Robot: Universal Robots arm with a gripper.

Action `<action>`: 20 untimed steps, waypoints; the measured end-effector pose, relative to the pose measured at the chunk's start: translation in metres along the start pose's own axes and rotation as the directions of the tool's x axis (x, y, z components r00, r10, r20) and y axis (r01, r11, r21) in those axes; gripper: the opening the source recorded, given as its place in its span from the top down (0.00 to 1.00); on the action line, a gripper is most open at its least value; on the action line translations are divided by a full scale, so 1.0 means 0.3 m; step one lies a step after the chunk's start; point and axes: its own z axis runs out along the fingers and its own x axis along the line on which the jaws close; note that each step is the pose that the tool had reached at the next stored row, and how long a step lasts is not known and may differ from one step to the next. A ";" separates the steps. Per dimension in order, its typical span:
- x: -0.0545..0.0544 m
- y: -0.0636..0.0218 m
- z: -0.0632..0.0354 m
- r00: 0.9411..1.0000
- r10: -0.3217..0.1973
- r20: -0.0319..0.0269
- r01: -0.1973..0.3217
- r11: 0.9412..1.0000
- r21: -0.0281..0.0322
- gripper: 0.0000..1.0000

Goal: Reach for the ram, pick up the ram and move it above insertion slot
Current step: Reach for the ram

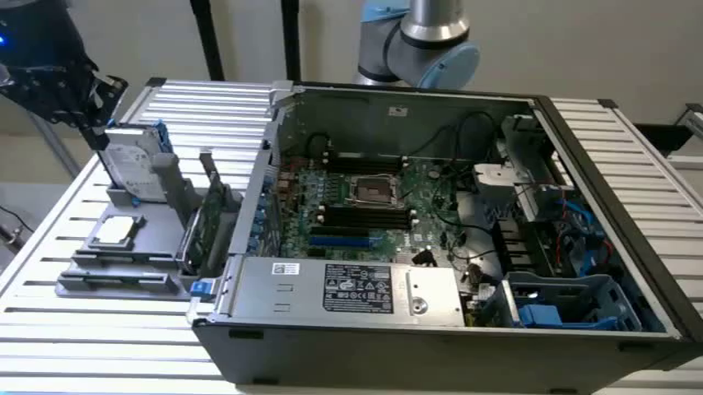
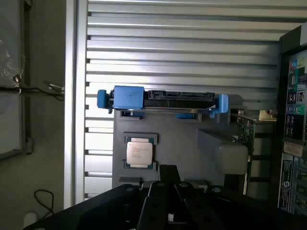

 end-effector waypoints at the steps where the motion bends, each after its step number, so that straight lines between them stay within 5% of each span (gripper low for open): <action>1: 0.000 0.000 0.000 1.000 0.000 0.000 0.000 1.000 0.000 0.89; 14: 0.000 -0.002 0.000 1.000 0.000 0.000 0.000 1.000 -0.002 0.89; 20: 0.001 -0.071 -0.003 1.000 0.000 0.000 0.000 1.000 -0.002 0.89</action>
